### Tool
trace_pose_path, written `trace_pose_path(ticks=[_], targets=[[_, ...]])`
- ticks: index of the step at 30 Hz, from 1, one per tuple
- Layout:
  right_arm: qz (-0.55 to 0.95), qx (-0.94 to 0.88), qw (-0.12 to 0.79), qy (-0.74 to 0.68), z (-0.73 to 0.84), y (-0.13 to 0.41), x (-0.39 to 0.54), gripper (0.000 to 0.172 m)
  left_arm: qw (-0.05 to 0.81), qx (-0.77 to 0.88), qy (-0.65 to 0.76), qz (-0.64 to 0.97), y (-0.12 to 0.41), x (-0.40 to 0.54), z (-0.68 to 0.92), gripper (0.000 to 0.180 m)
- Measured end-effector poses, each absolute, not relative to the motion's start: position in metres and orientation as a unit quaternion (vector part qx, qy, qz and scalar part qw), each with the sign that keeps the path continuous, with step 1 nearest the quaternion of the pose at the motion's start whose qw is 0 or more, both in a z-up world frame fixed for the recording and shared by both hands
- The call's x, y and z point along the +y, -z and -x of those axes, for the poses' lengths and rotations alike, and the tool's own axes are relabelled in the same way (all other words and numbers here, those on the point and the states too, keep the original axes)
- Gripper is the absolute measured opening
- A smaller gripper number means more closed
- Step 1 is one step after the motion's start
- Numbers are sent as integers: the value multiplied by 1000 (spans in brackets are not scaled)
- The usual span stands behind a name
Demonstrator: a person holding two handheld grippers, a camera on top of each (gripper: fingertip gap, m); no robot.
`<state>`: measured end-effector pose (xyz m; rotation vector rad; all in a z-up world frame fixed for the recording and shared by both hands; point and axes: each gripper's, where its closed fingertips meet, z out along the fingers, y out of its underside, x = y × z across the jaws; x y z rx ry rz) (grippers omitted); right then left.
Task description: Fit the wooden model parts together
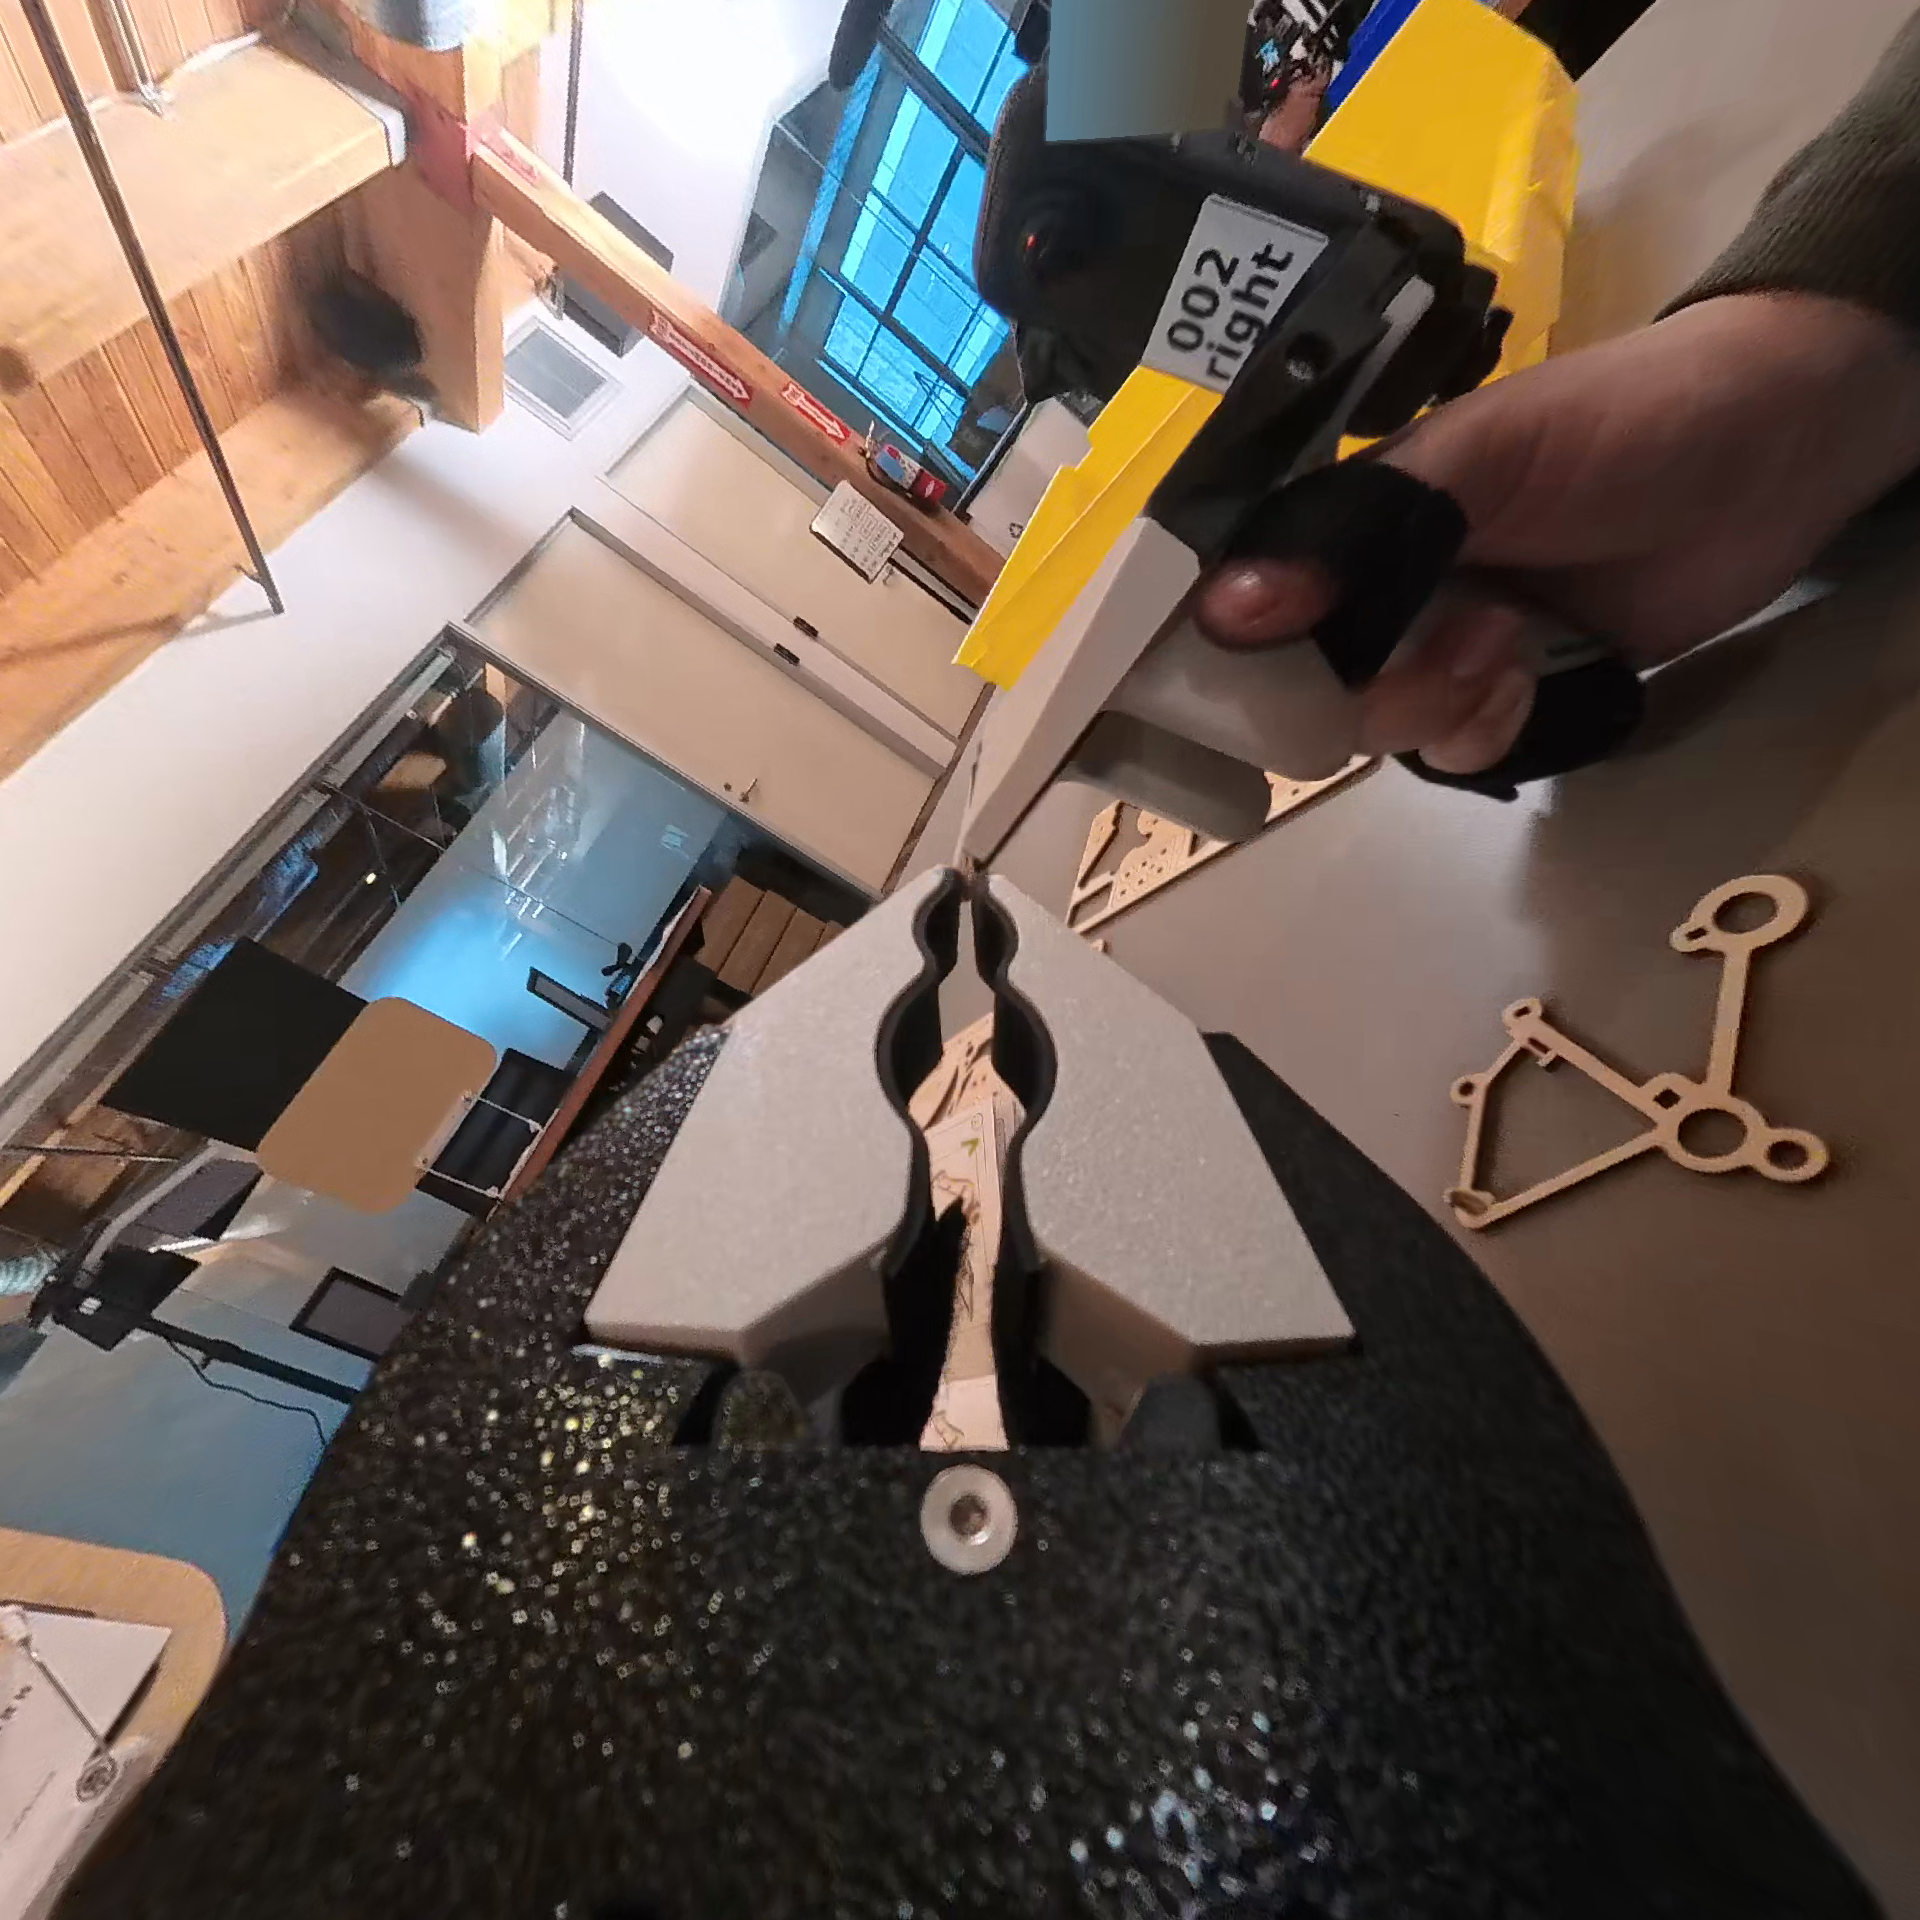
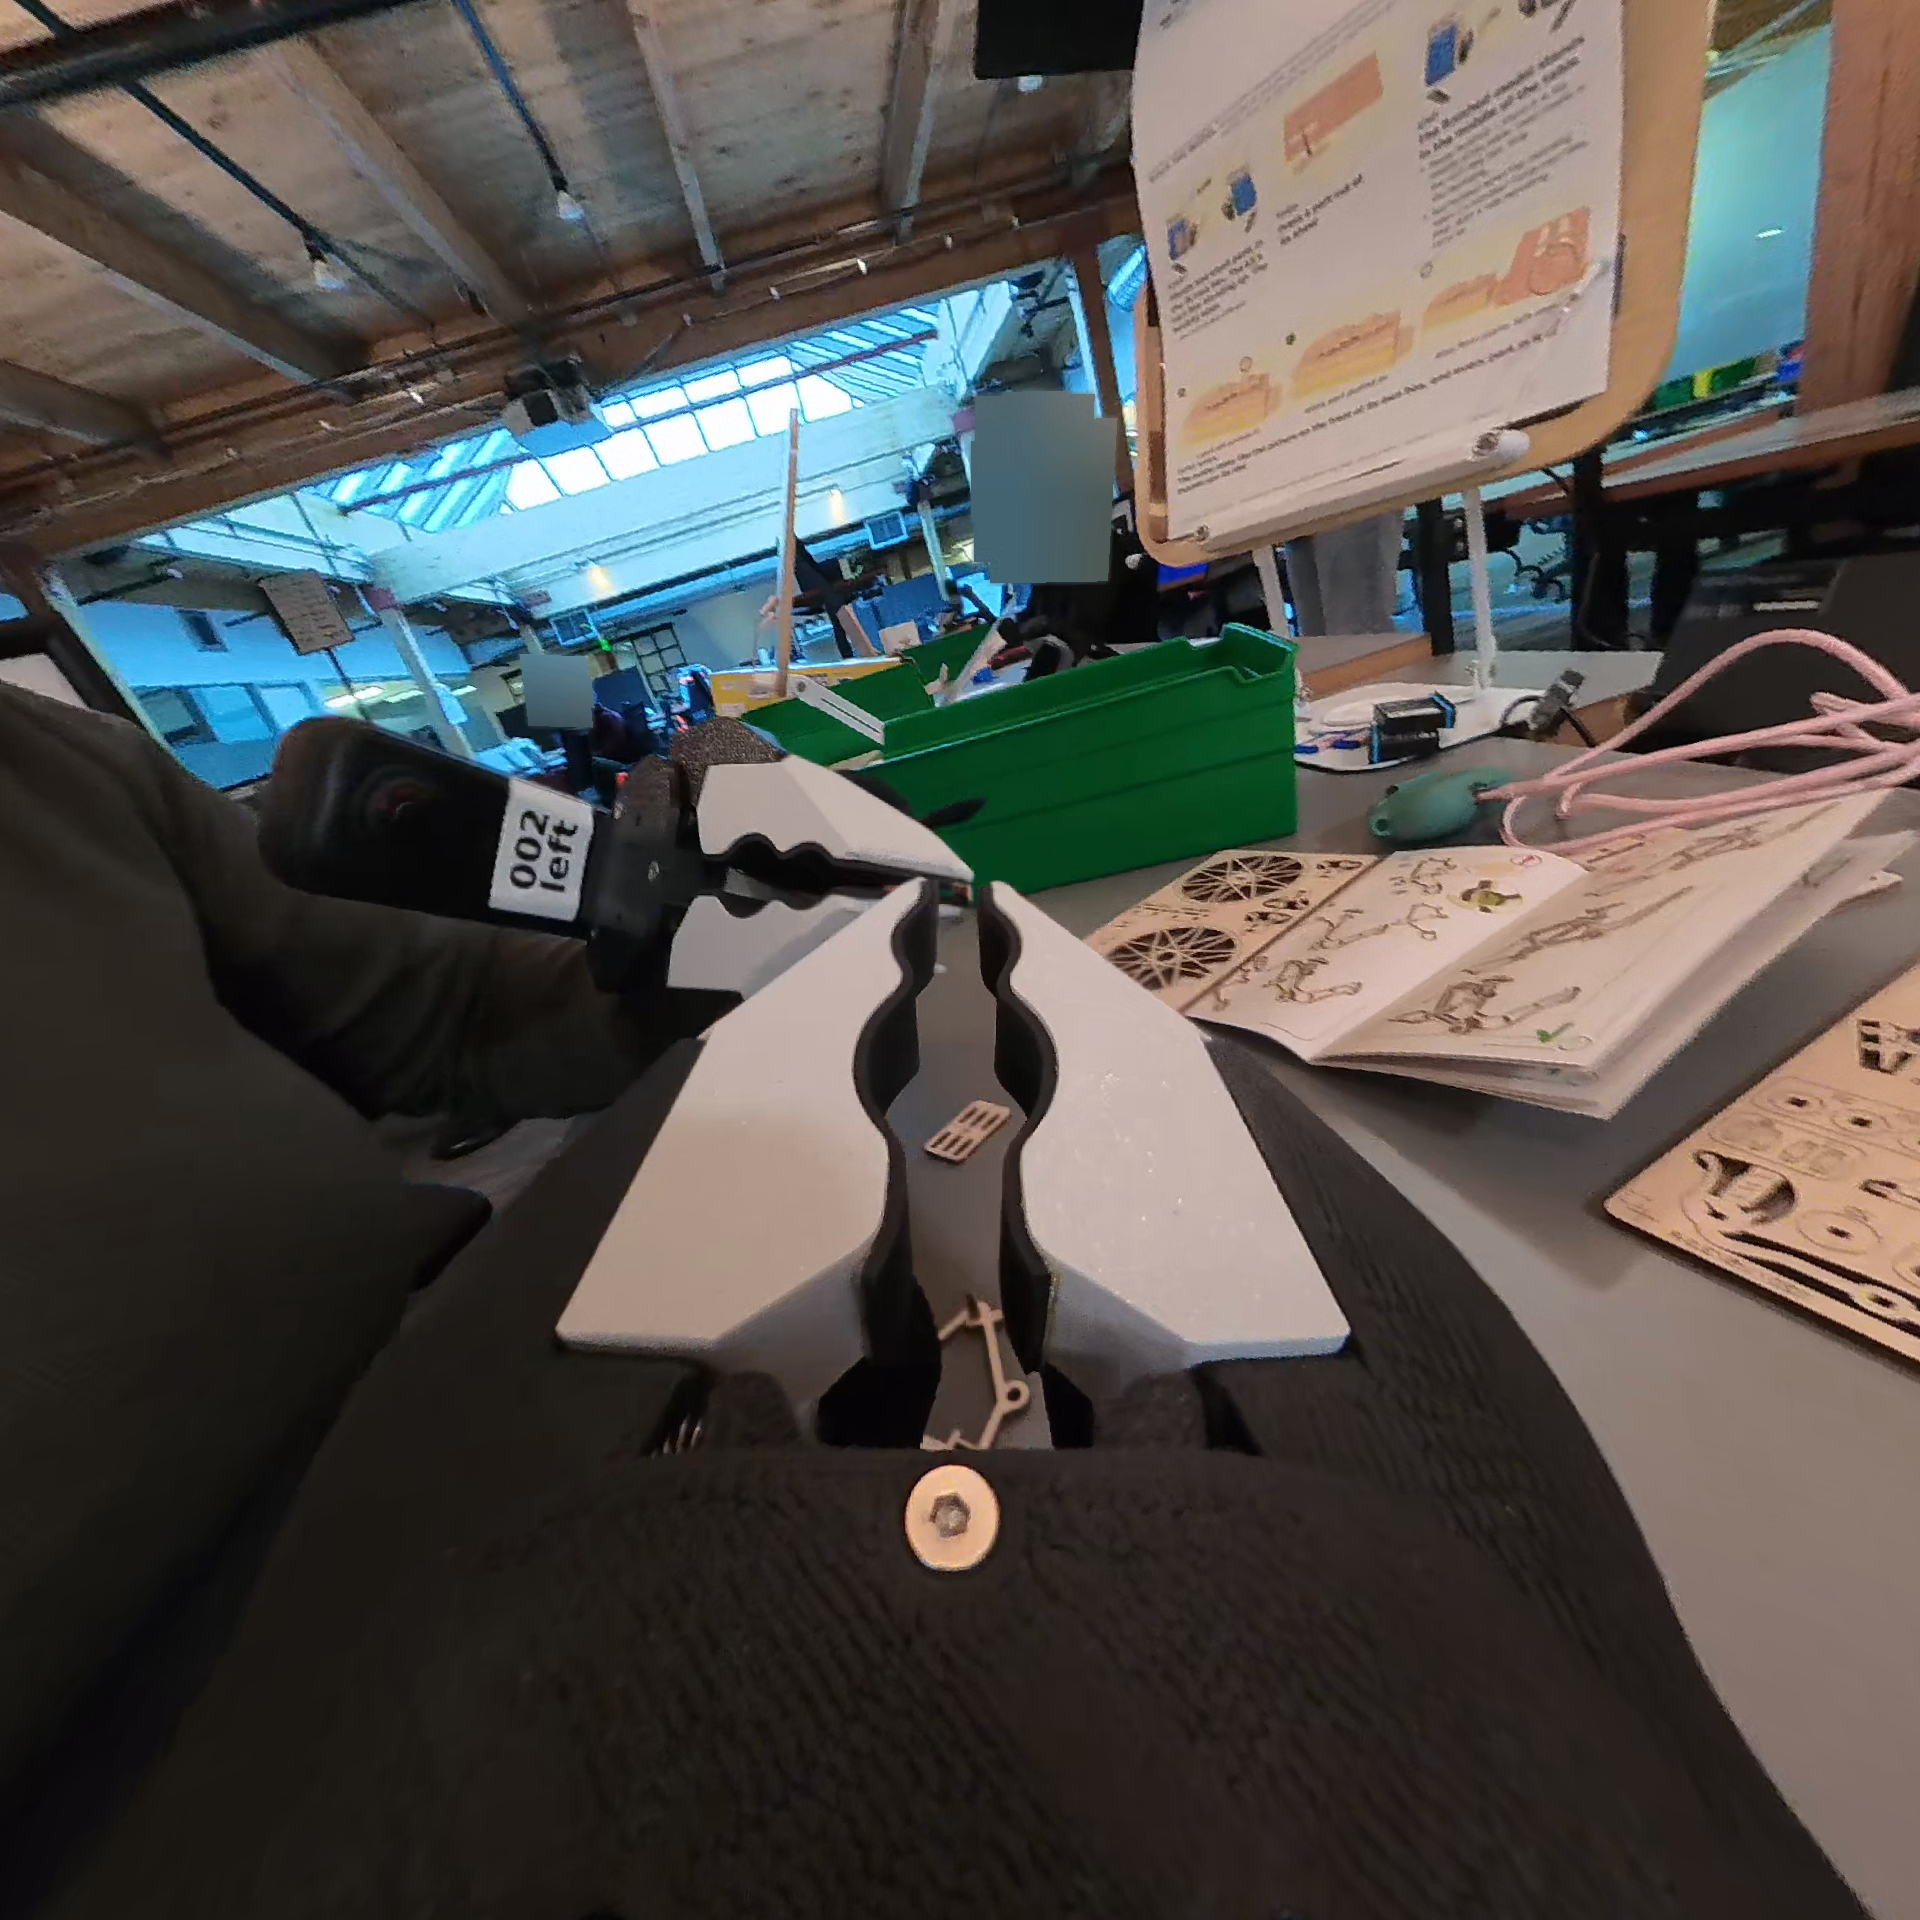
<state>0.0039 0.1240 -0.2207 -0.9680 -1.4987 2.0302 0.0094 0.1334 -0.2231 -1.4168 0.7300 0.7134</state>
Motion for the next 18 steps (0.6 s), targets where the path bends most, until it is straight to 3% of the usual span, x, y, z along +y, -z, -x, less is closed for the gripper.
trace_pose_path(ticks=[18], targets=[[326,-549,212,-740,-10,215,117,0,650,332,-323,602,217,128,-15,0]])
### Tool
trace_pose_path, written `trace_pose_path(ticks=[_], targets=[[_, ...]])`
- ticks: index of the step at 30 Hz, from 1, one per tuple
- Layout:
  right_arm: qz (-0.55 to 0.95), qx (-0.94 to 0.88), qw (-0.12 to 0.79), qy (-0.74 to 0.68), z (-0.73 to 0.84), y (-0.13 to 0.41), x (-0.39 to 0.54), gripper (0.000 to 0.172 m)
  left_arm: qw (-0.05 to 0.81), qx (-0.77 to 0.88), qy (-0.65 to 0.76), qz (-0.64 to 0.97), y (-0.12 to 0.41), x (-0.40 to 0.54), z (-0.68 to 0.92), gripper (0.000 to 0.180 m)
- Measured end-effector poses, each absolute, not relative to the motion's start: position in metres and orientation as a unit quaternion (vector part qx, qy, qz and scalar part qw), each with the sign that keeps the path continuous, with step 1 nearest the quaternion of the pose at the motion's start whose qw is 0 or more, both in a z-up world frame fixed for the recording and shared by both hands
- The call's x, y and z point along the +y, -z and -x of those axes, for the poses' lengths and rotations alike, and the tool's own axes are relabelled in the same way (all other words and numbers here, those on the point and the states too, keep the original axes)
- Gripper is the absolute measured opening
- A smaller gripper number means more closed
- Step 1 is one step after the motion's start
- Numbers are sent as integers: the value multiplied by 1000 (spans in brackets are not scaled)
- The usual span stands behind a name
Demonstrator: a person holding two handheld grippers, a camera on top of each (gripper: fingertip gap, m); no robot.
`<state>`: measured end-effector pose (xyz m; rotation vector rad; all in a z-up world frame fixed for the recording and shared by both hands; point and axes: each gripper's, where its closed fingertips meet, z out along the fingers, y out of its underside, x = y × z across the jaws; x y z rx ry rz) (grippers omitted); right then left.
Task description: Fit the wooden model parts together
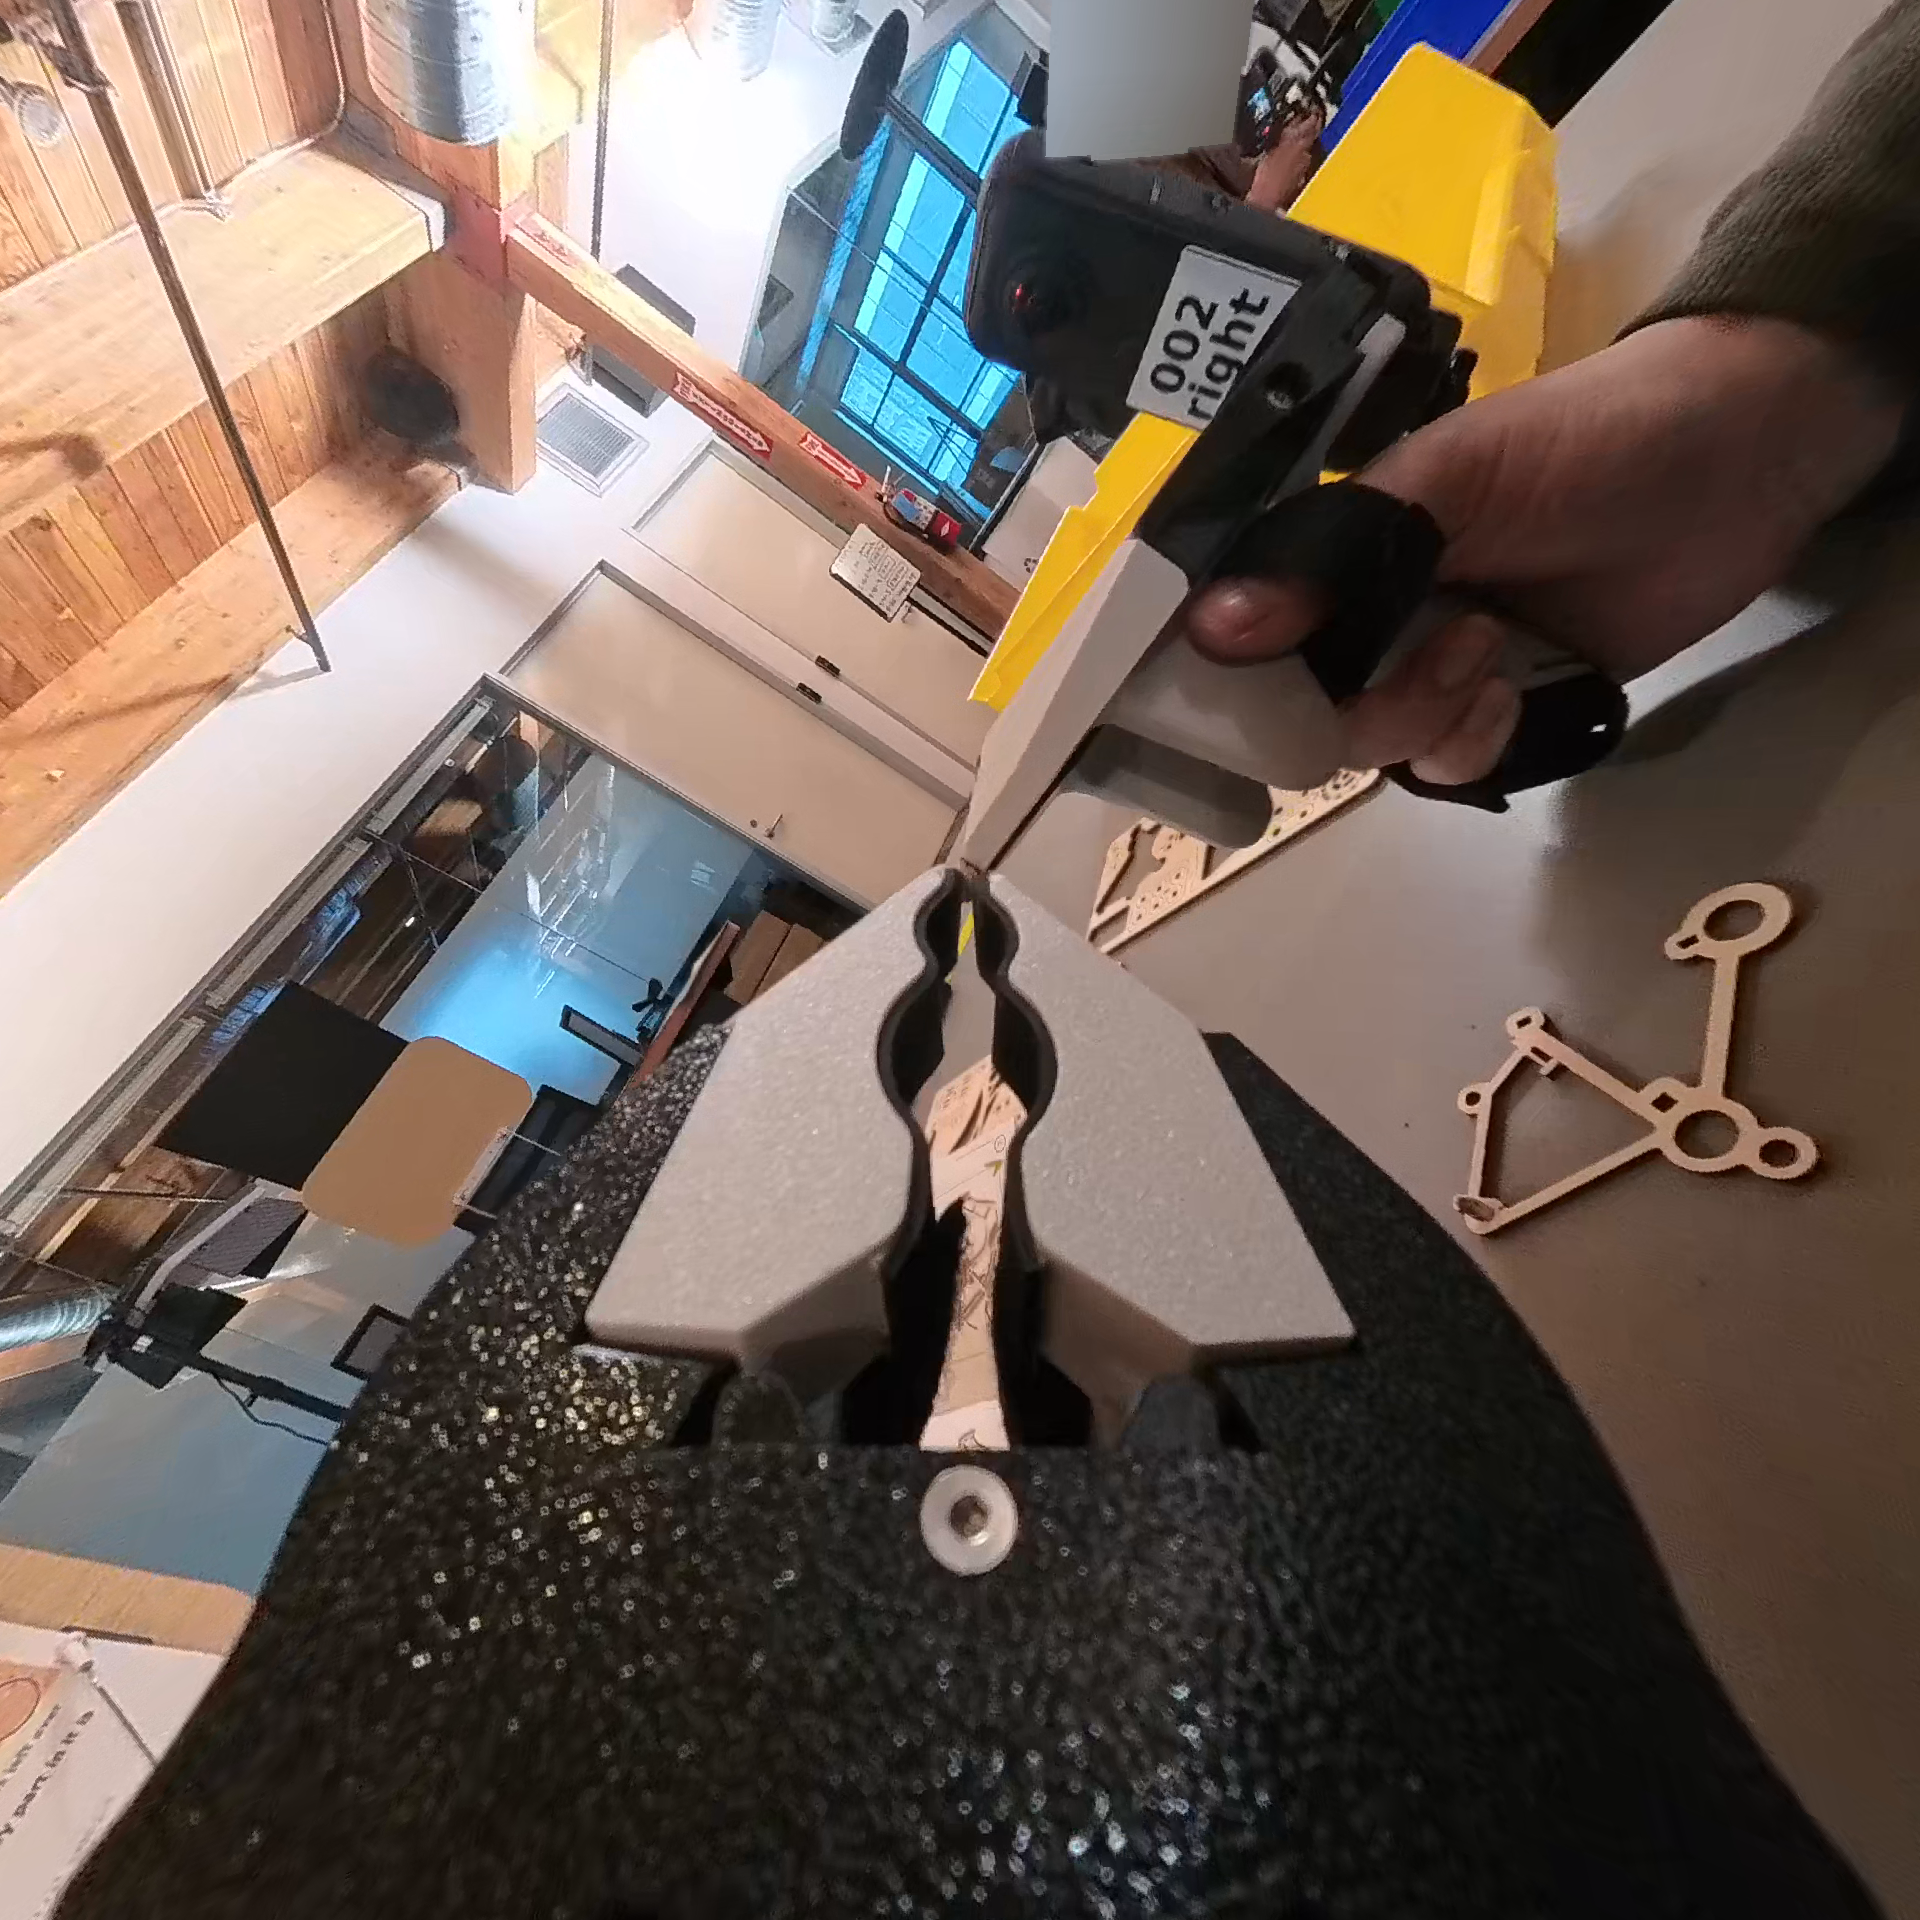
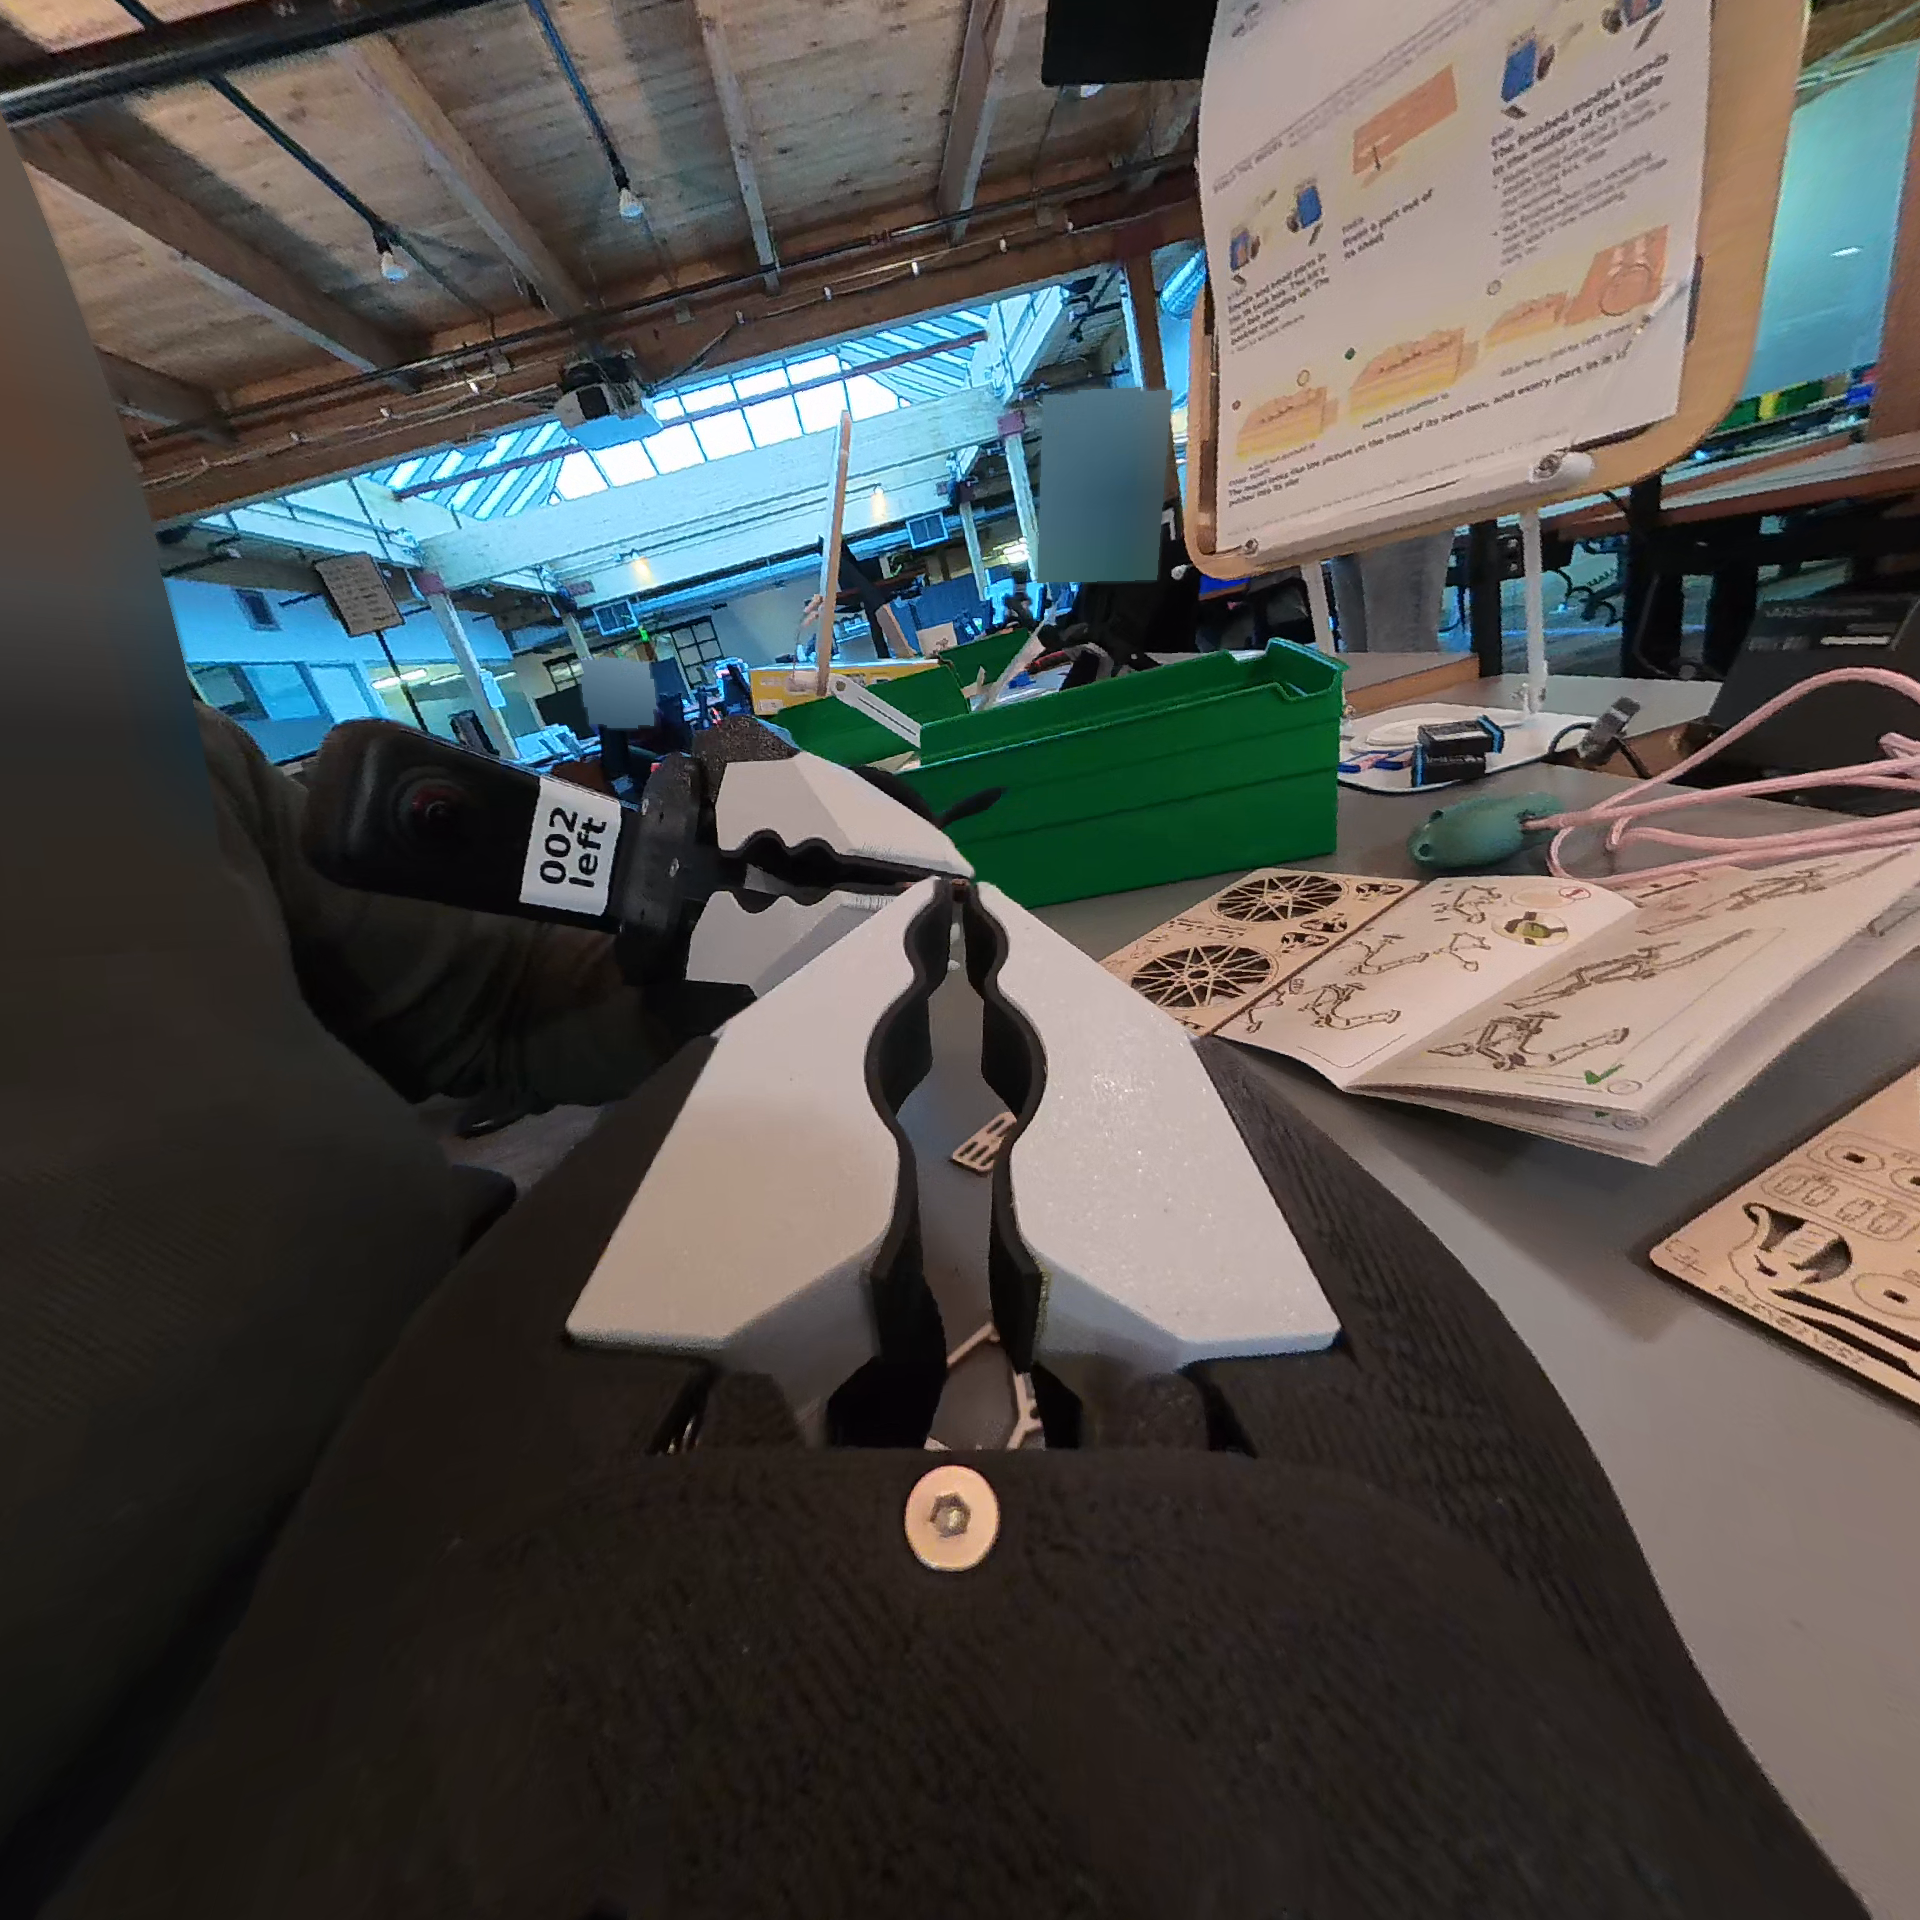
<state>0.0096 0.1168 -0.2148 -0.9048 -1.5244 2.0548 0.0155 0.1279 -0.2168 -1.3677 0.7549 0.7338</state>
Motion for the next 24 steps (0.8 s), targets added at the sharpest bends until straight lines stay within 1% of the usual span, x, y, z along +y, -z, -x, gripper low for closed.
trace_pose_path(ticks=[24], targets=[[310,-545,217,-749,-14,209,111,1,659,338,-324,589,212,121,-21,0]])
